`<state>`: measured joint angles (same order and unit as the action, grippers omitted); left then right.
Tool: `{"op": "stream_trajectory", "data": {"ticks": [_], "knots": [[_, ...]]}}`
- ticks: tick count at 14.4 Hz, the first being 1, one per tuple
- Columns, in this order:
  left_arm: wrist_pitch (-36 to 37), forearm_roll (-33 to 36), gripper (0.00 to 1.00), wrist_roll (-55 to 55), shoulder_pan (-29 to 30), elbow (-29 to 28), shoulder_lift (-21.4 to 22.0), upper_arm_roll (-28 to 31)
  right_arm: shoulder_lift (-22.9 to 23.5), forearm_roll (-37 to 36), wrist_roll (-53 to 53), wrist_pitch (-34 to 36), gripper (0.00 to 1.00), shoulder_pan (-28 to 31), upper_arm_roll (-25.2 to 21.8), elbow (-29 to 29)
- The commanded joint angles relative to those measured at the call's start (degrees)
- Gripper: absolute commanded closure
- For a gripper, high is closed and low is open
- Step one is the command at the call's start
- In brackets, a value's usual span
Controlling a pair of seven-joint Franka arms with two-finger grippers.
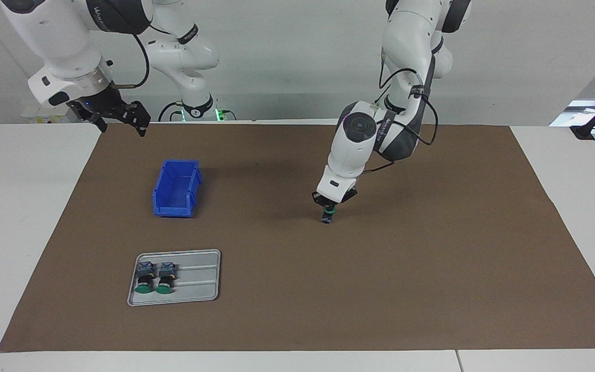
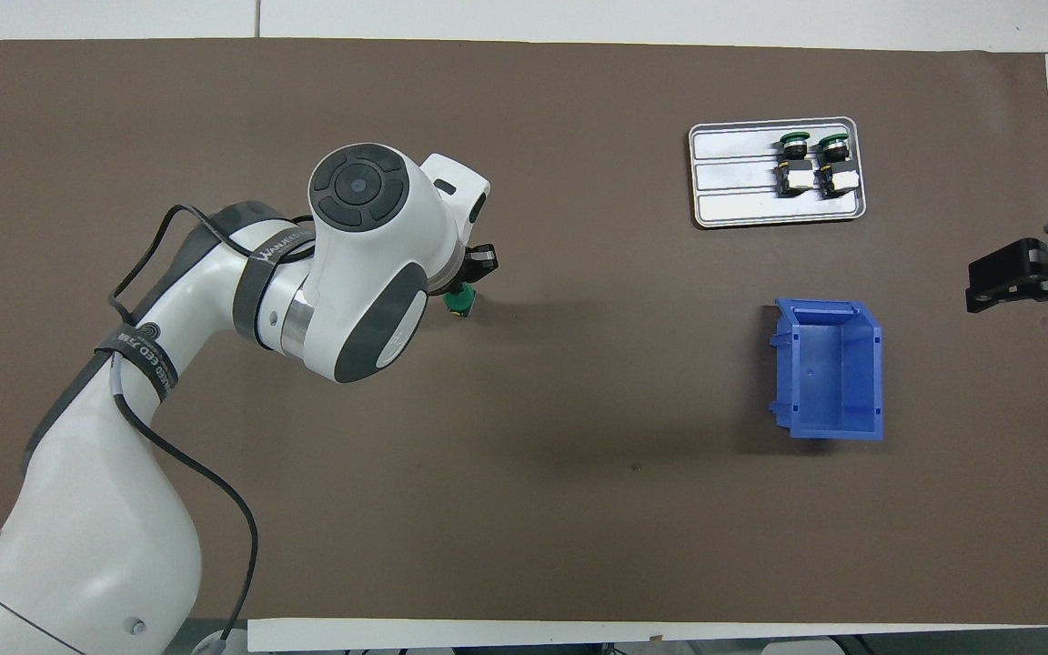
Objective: Place and press button with both arms
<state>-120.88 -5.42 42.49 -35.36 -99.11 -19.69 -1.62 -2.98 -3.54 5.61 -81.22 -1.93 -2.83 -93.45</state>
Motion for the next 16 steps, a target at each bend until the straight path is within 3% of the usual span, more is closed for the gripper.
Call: {"op": "stream_trajectory", "data": {"ticks": [1,2,5,8,9,16], "knots": [[3.0,0.9,0.74,0.1,0.6,1.3,2.7,0.6,-0.6,0.4,-1.0,-0.3,0.02,0.2,-0.2,-0.9],[3.6,1.0,0.68,0.1,0.9,1.5,3.2,0.7,-0.7,0.5,-1.0,-0.3,0.02,0.2,-0.2,-0.9],[6.5,1.5,0.24,-1.7,4.2,1.0,5.4,0.7,-0.7,0.5,-1.0,-0.3,0.02,0.2,-0.2,-0.9],[12.1,1.6,0.05,-10.4,9.6,1.1,7.9,0.9,-0.7,0.5,-1.0,-0.3,0.02,0.2,-0.2,-0.9],[13.8,1.6,0.01,-12.8,11.4,1.2,8.8,1.0,-0.6,0.5,-1.0,-0.3,0.02,0.2,-0.2,-0.9],[23.5,2.9,0.00,-29.8,23.8,1.0,14.3,1.0,-0.7,0.5,-1.0,-0.3,0.02,0.2,-0.2,-0.9]]}}
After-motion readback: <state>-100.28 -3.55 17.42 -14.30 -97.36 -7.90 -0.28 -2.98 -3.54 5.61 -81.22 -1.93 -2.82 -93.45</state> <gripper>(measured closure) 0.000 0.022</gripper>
